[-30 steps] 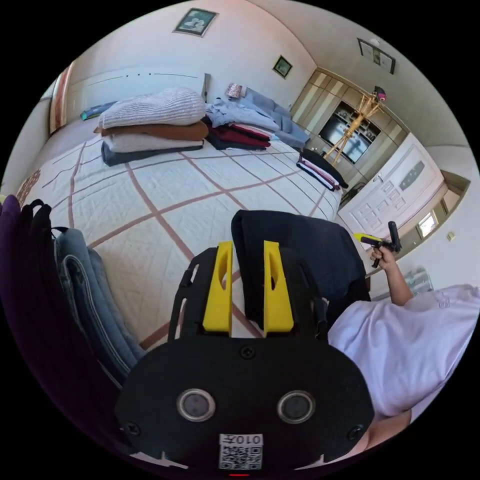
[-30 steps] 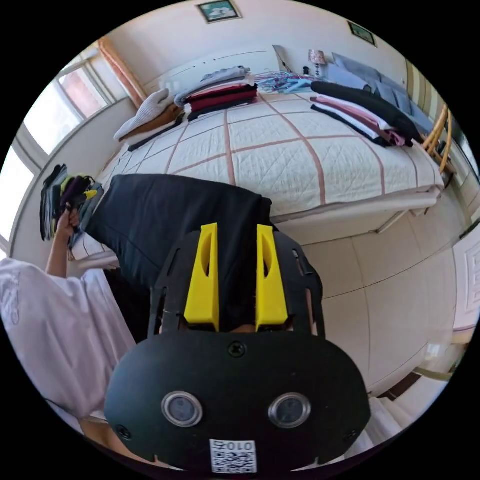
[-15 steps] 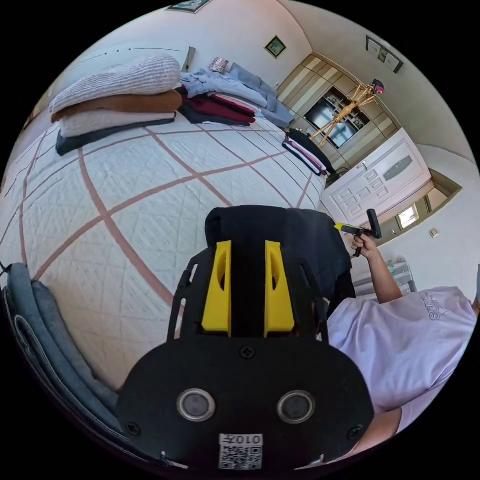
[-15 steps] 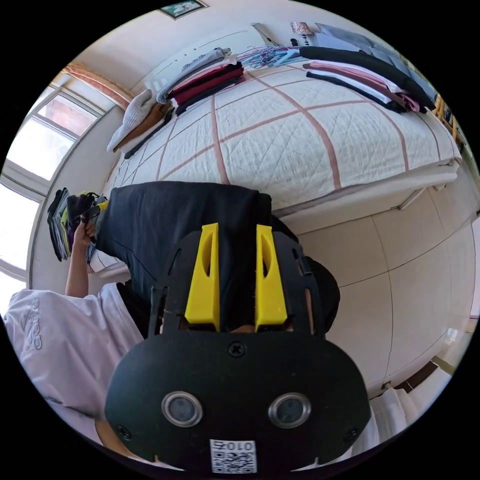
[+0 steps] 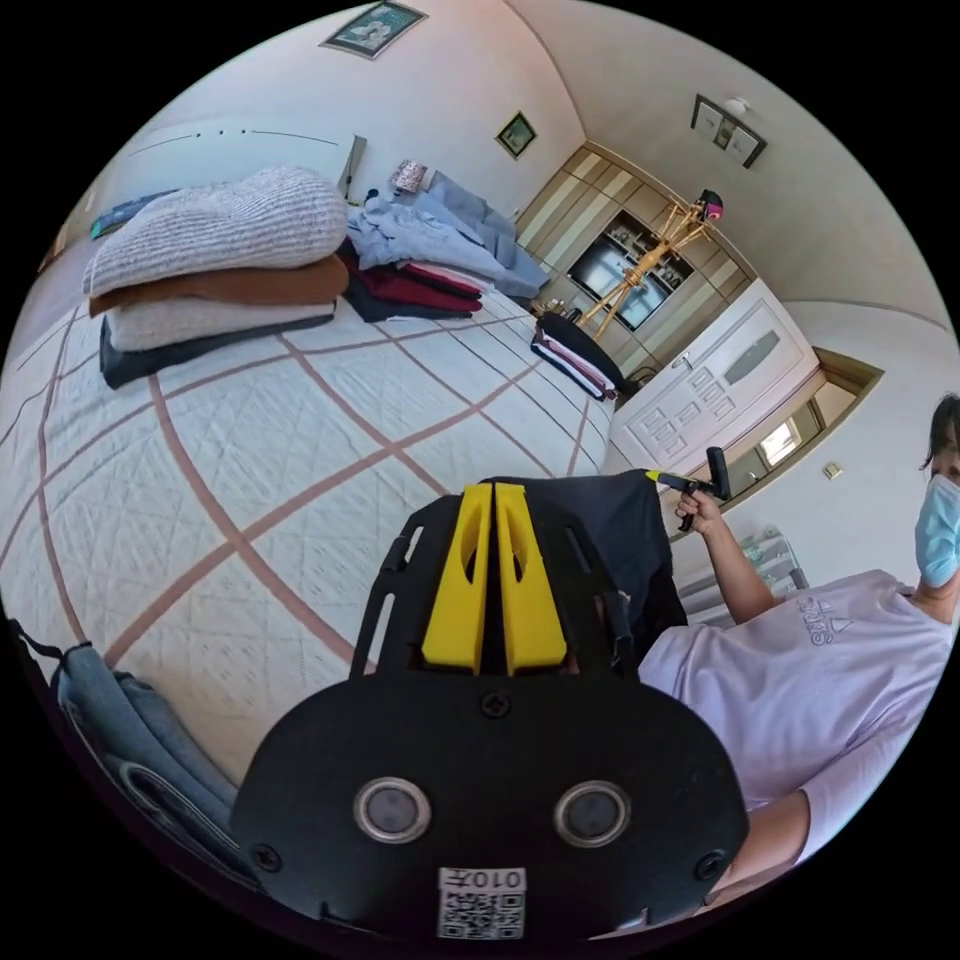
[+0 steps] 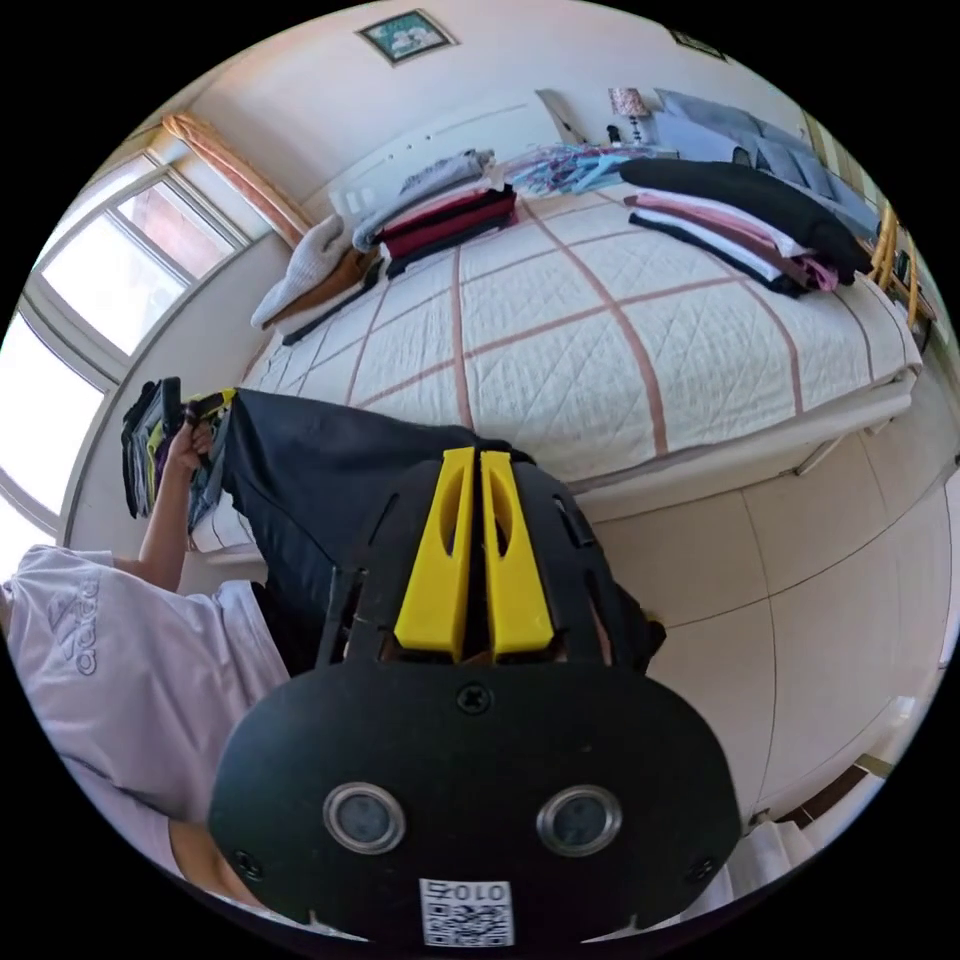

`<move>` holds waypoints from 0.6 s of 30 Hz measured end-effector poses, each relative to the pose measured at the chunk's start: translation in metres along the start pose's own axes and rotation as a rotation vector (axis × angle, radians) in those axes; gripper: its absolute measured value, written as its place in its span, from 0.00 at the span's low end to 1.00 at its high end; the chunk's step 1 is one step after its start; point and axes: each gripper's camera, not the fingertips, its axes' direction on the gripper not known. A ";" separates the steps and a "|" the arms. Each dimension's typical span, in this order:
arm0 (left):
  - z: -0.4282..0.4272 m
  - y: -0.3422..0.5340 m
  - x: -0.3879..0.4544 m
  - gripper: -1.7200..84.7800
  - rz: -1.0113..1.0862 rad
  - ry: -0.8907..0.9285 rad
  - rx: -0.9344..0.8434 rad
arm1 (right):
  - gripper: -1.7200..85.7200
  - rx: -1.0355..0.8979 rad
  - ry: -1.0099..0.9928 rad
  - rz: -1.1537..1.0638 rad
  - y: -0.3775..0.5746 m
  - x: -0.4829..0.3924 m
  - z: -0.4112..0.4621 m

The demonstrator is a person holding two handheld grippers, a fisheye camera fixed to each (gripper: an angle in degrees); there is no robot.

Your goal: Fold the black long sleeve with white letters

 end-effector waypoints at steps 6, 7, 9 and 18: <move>0.024 0.003 -0.043 0.02 -0.083 -0.004 -0.038 | 0.06 -0.045 0.045 0.074 -0.005 0.018 0.028; 0.034 0.010 -0.054 0.03 -0.118 0.001 -0.064 | 0.06 -0.036 0.046 0.082 -0.004 0.018 0.031; 0.044 0.021 -0.066 0.04 -0.172 0.016 -0.077 | 0.07 0.010 0.052 0.091 -0.001 0.014 0.037; 0.012 0.066 -0.014 0.12 -0.133 -0.067 -0.047 | 0.11 0.092 0.131 0.067 0.028 -0.026 -0.015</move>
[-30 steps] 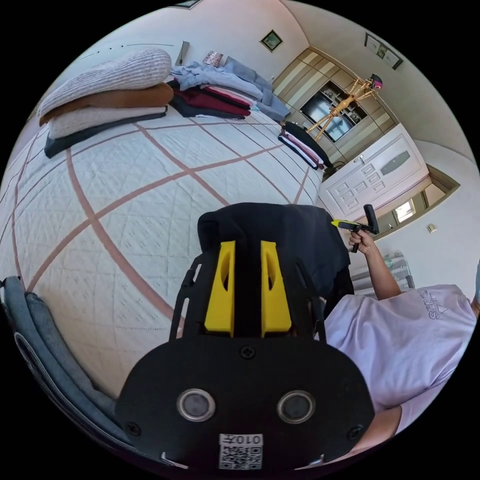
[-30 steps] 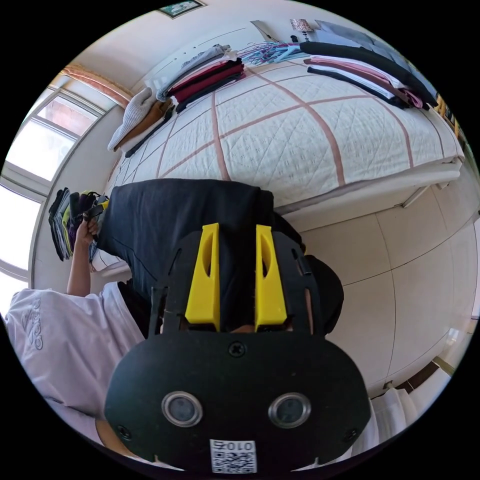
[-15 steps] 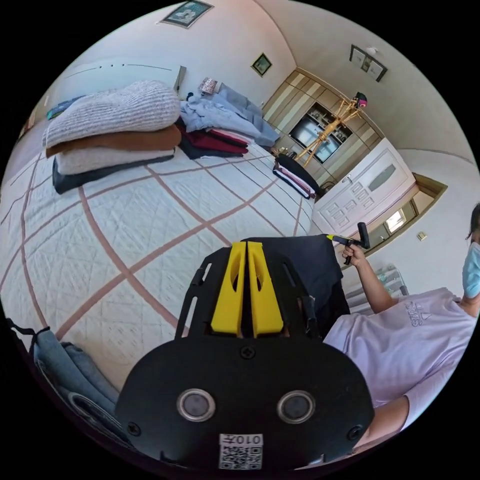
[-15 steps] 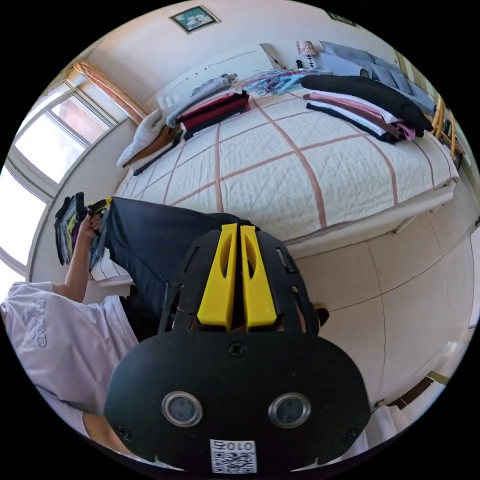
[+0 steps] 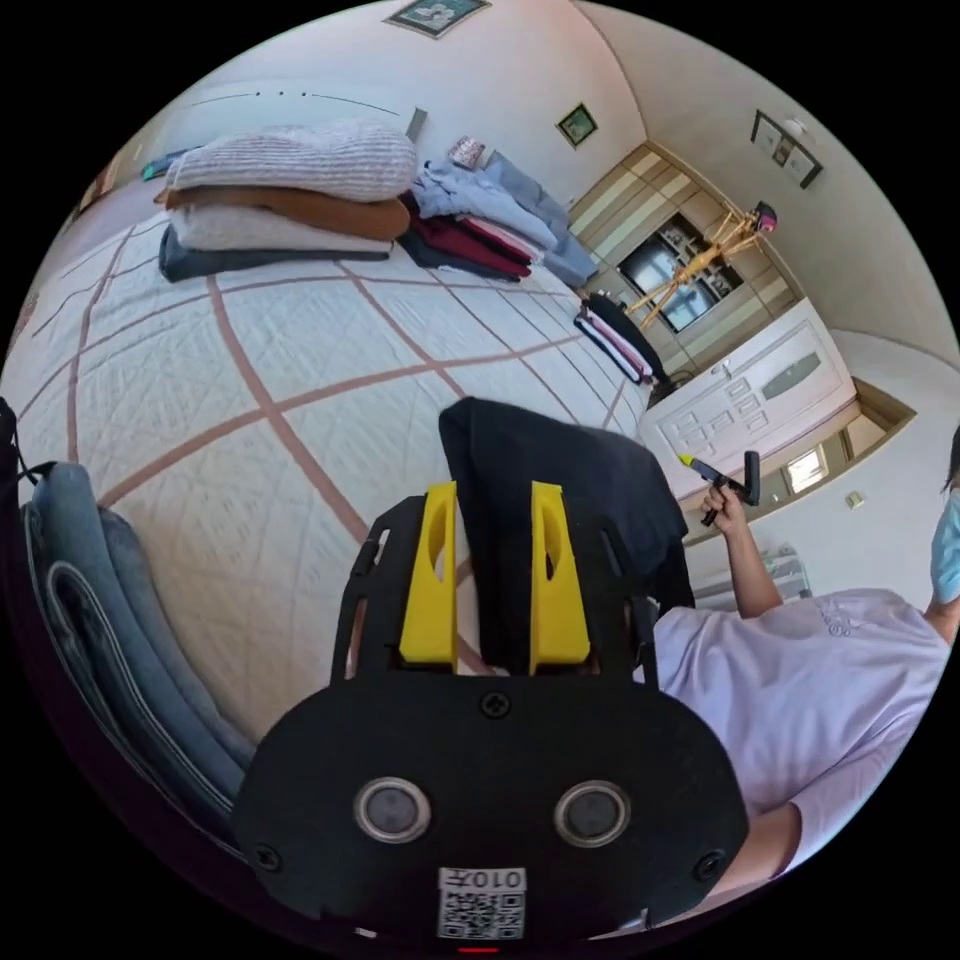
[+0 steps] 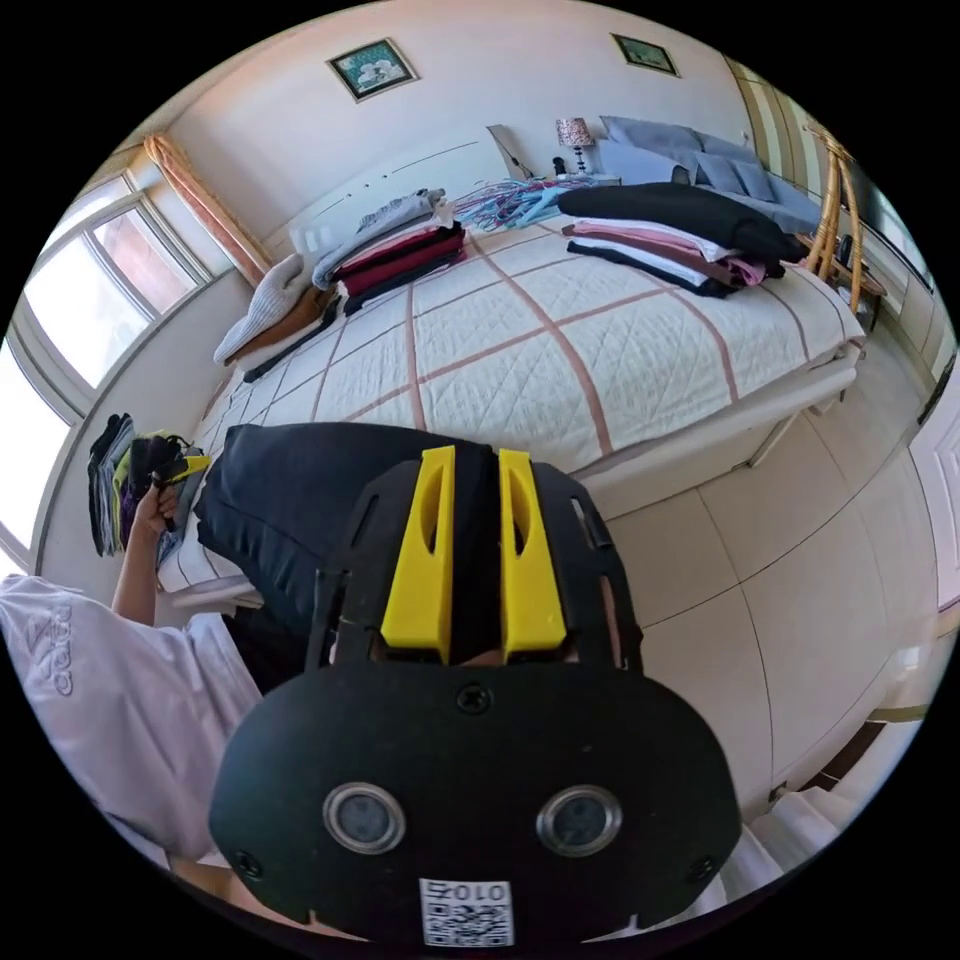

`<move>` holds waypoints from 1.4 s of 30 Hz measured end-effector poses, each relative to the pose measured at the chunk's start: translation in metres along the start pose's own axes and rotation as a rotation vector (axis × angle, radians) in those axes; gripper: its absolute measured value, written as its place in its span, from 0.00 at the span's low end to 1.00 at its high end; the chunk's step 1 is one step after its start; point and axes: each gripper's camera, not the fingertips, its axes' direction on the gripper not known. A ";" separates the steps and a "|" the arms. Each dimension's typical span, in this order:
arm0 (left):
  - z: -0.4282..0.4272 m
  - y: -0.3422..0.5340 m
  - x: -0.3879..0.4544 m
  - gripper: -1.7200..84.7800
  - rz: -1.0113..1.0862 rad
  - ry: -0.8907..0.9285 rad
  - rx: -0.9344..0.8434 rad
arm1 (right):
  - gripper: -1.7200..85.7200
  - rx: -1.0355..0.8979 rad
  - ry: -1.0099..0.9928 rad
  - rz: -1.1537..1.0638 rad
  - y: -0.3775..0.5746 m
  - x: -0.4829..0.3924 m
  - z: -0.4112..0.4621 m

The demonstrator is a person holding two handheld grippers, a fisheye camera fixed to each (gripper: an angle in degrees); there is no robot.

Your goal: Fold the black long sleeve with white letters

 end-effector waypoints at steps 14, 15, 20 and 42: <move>0.021 0.031 0.049 0.08 0.021 -0.040 -0.113 | 0.08 -0.252 0.108 -0.065 0.028 -0.075 0.029; 0.017 0.032 0.050 0.08 0.025 -0.037 -0.105 | 0.08 -0.205 0.103 -0.083 0.028 -0.080 0.018; 0.031 0.044 0.033 0.08 -0.069 -0.009 -0.142 | 0.08 -0.293 0.087 -0.040 0.038 -0.073 0.040; -0.021 0.127 0.059 0.18 -0.296 -0.083 0.052 | 0.07 0.029 0.338 -0.480 0.061 -0.254 0.033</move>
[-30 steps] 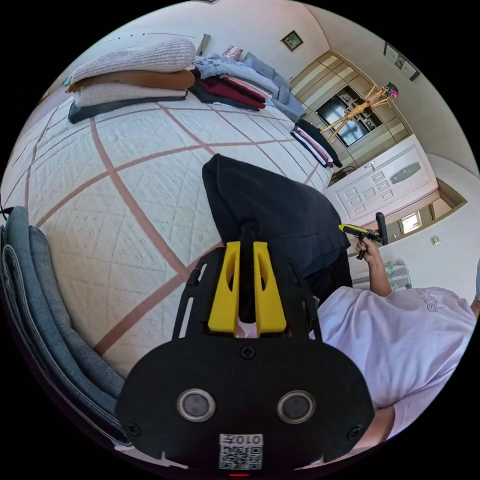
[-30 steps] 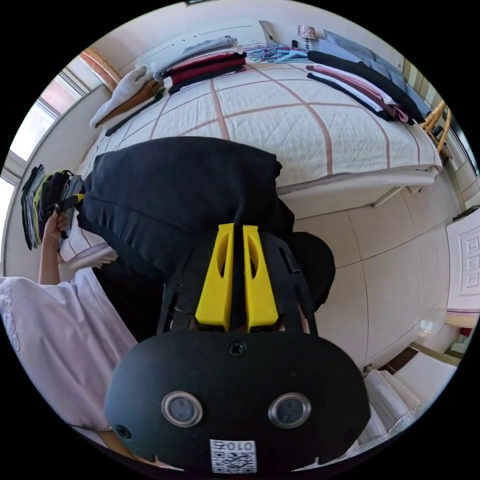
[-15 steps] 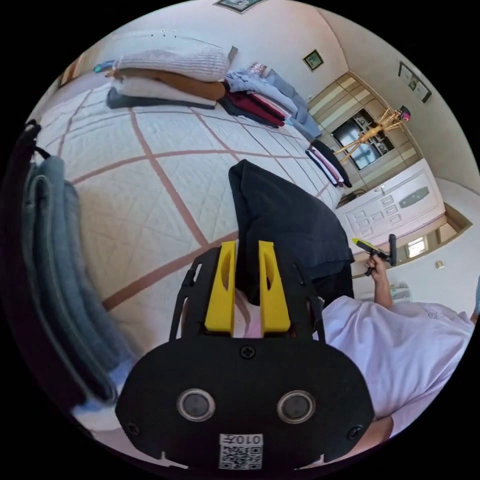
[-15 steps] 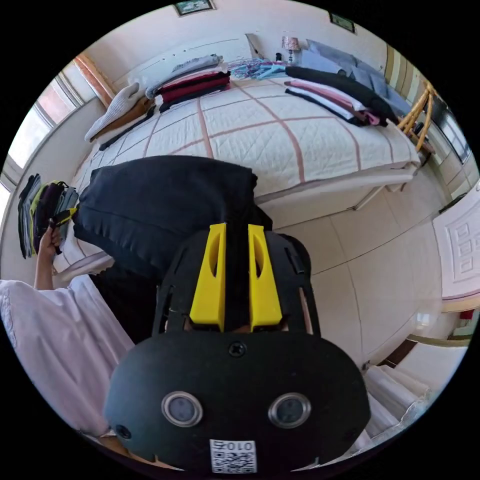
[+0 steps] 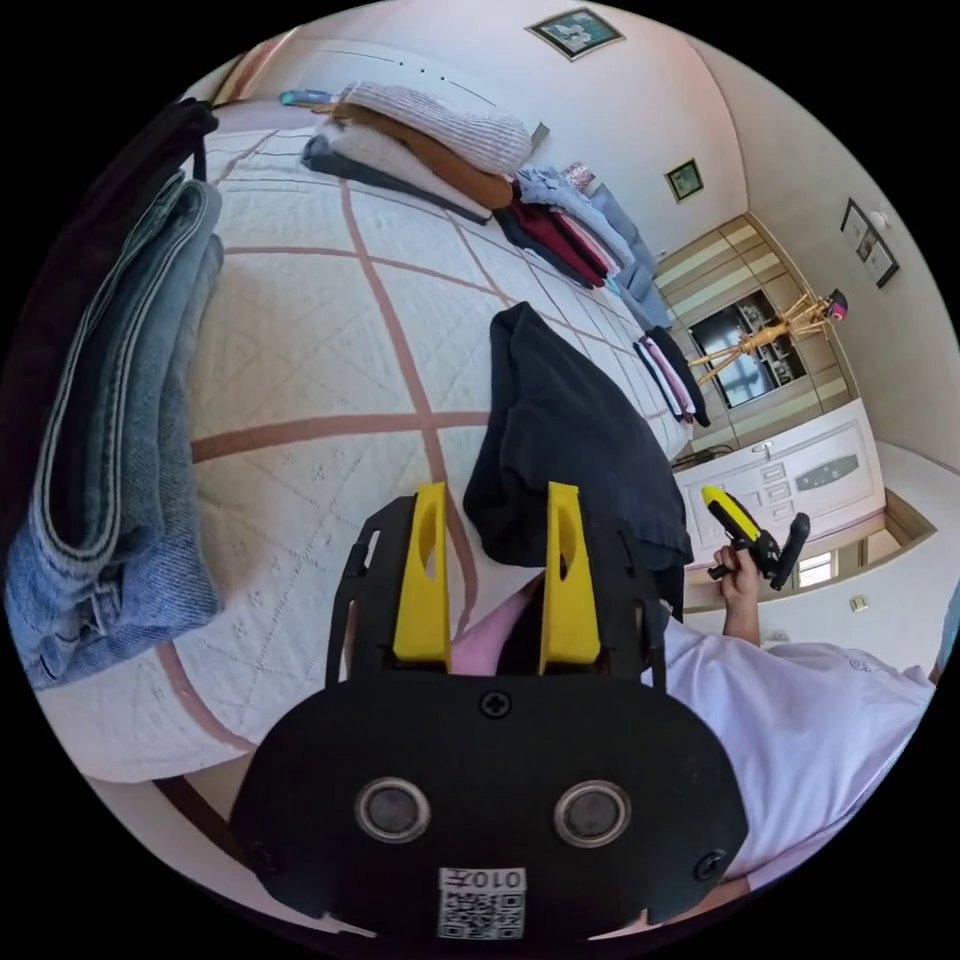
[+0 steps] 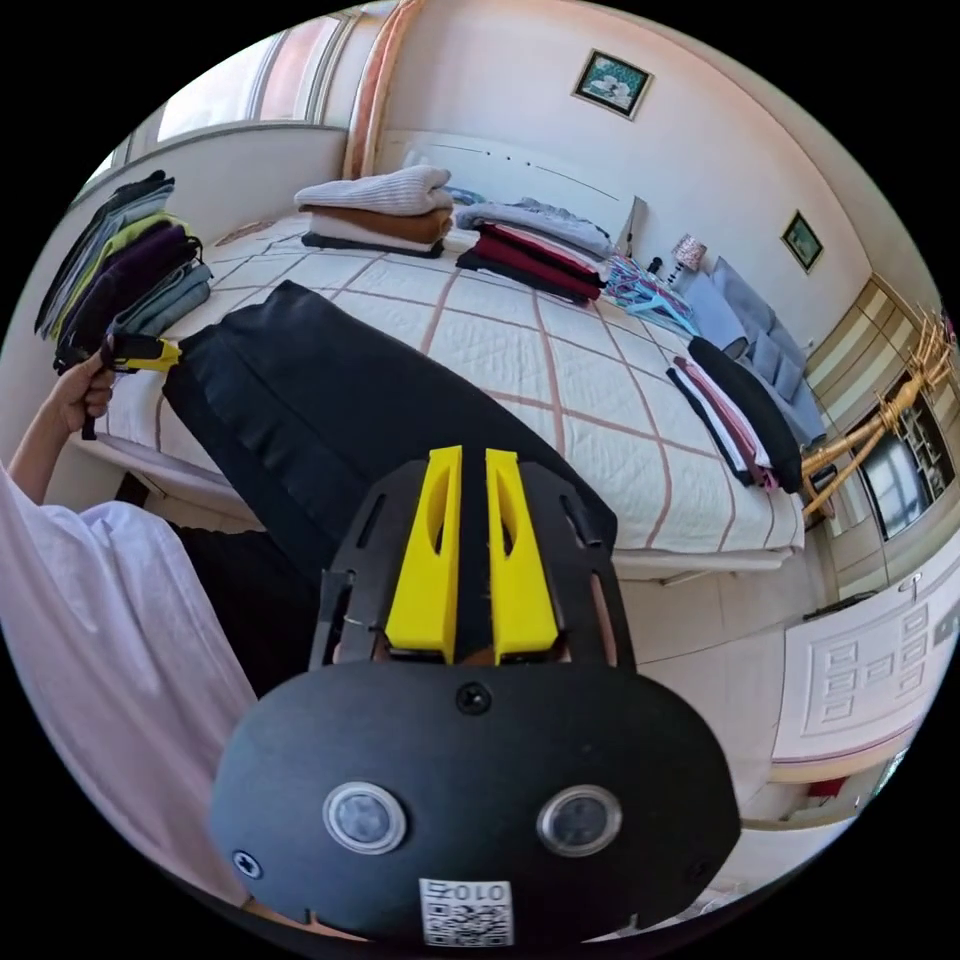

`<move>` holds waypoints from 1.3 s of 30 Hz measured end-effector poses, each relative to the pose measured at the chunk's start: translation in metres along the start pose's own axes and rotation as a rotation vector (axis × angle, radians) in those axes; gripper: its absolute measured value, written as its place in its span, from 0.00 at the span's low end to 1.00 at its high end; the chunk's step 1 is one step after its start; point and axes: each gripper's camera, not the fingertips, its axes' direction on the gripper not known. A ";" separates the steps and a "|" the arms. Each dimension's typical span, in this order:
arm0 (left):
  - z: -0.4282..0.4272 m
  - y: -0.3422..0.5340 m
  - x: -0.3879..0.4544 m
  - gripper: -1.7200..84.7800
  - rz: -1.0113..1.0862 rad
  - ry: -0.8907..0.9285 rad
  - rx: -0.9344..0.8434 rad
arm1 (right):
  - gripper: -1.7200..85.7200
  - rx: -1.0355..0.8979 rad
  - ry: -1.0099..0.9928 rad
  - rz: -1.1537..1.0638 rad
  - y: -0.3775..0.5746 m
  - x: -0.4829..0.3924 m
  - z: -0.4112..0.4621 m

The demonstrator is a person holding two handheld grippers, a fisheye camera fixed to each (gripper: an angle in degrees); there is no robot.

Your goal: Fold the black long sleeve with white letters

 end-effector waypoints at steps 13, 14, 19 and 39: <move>0.015 -0.001 -0.008 0.11 -0.127 0.399 0.003 | 0.07 0.002 -0.268 -0.009 -0.001 -0.005 0.025; 0.018 0.002 -0.009 0.11 -0.147 0.442 0.027 | 0.07 0.003 -0.314 -0.005 -0.002 -0.004 0.028; 0.000 0.002 0.009 0.10 -0.118 0.310 0.088 | 0.08 0.016 -0.430 -0.064 -0.012 -0.013 0.036; -0.062 -0.060 0.257 0.04 0.527 0.165 0.170 | 0.11 0.002 -0.335 -0.051 0.006 -0.052 0.076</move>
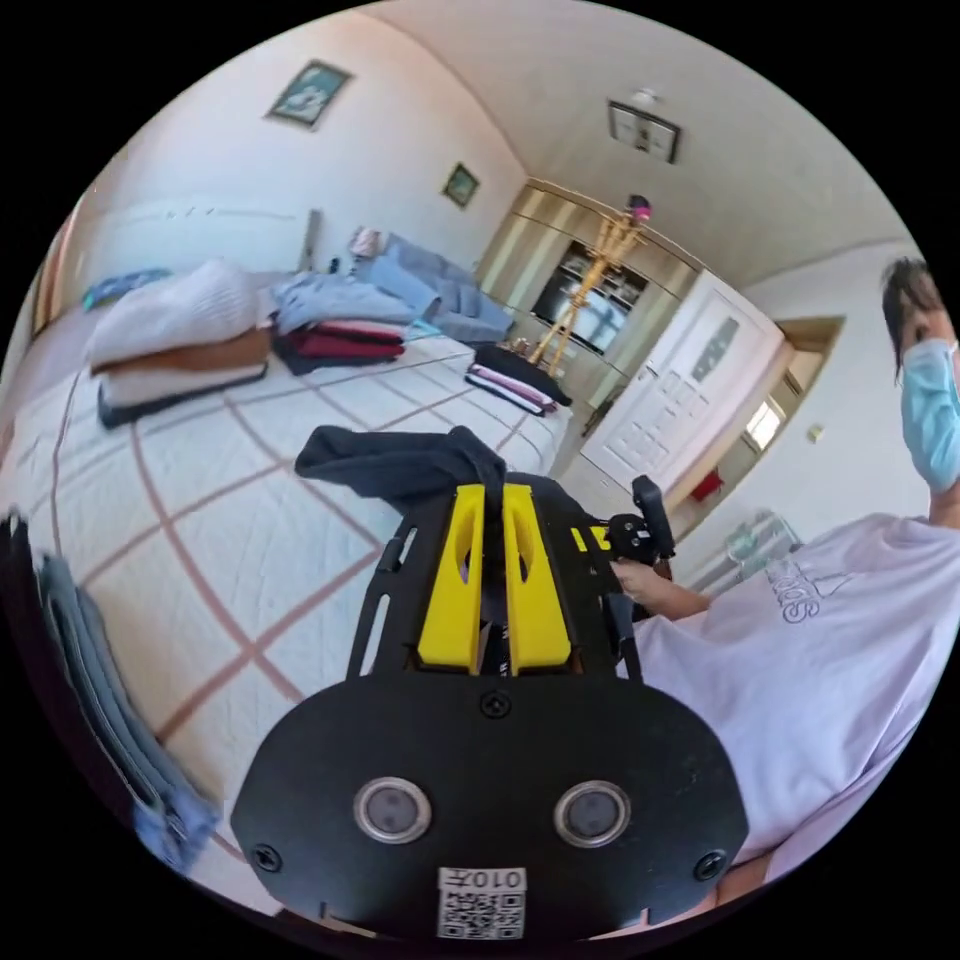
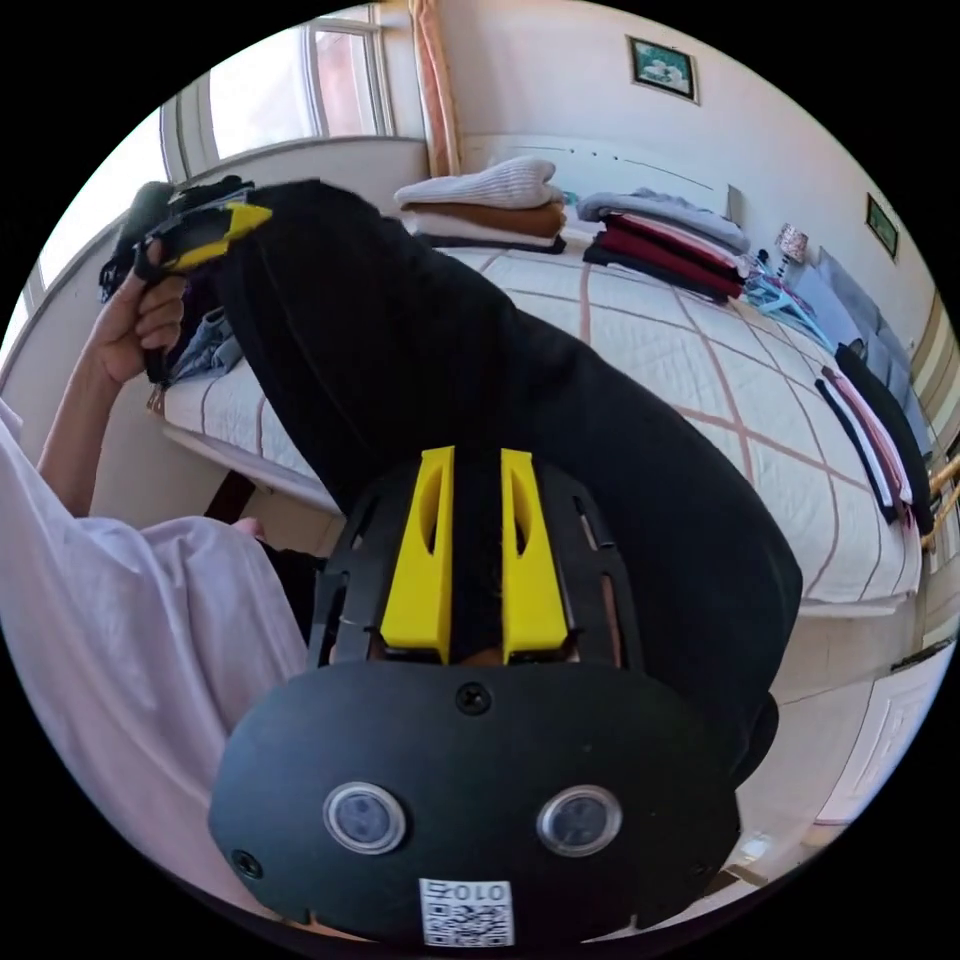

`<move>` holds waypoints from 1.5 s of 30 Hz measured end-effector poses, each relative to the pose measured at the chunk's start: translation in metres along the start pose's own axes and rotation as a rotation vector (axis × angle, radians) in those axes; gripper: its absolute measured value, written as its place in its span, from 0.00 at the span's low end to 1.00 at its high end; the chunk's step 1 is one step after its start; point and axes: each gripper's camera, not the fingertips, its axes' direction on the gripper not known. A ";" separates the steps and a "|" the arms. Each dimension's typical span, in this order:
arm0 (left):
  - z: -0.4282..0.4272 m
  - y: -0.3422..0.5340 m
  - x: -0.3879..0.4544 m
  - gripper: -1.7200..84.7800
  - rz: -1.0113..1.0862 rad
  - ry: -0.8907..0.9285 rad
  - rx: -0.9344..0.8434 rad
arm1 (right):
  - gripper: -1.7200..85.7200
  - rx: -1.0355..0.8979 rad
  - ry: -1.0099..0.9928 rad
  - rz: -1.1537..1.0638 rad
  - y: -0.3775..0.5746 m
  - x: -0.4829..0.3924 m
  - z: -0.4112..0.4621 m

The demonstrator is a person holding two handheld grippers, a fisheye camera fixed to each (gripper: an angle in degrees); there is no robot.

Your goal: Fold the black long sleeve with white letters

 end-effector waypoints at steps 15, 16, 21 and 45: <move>0.302 -0.162 0.290 0.05 0.759 0.123 -0.445 | 0.11 0.240 0.199 0.666 0.169 0.096 -0.102; 0.338 -0.153 0.301 0.06 0.755 0.161 -0.495 | 0.11 0.236 0.205 0.691 0.176 0.098 -0.102; 0.428 -0.124 0.316 0.07 0.702 0.197 -0.641 | 0.11 0.208 0.231 0.807 0.215 0.100 -0.098; 0.369 -0.238 0.147 0.09 0.679 0.294 -0.601 | 0.06 0.116 -0.101 0.562 0.157 0.120 -0.054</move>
